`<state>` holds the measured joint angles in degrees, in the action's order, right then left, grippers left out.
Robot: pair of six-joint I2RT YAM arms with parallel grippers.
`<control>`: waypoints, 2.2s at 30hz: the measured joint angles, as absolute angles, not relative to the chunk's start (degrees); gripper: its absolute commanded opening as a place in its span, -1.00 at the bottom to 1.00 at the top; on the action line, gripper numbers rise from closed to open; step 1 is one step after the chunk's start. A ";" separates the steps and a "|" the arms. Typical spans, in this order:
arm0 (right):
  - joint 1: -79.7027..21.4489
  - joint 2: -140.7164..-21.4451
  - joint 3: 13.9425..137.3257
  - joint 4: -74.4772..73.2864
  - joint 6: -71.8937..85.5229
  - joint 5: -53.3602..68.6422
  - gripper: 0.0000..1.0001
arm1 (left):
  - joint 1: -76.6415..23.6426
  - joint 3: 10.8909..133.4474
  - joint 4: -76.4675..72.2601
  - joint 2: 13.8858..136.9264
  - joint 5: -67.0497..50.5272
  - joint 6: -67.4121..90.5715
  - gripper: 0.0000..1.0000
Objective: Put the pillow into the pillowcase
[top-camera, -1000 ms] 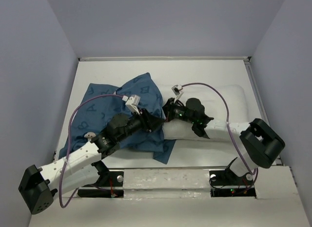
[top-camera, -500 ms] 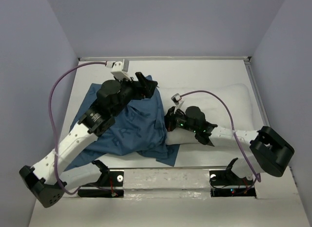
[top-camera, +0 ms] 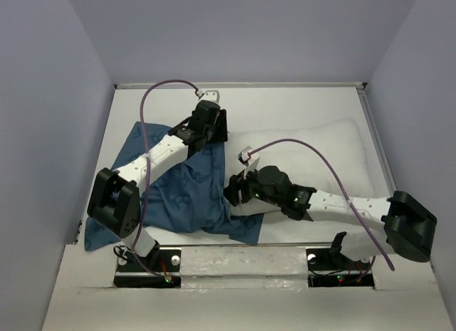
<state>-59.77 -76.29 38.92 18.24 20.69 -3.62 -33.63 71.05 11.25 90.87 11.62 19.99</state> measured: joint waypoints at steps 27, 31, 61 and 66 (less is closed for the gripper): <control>-36.18 -86.46 54.52 3.97 11.00 6.92 -1.00 | -33.26 72.77 8.67 93.67 7.46 18.04 -0.10; -40.80 -77.34 44.21 10.50 15.07 4.08 -1.00 | -33.28 70.08 7.64 92.42 5.82 18.06 0.06; -58.19 -64.95 31.97 15.31 25.23 -15.03 -1.00 | -28.62 67.13 22.57 88.82 10.81 11.55 0.66; -58.19 -64.77 31.97 15.16 24.82 -15.03 -1.00 | -28.49 67.16 22.35 91.74 6.50 10.68 -0.69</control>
<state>-58.19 -64.77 31.97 15.16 24.82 -15.03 -28.49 67.16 22.35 91.74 6.50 10.68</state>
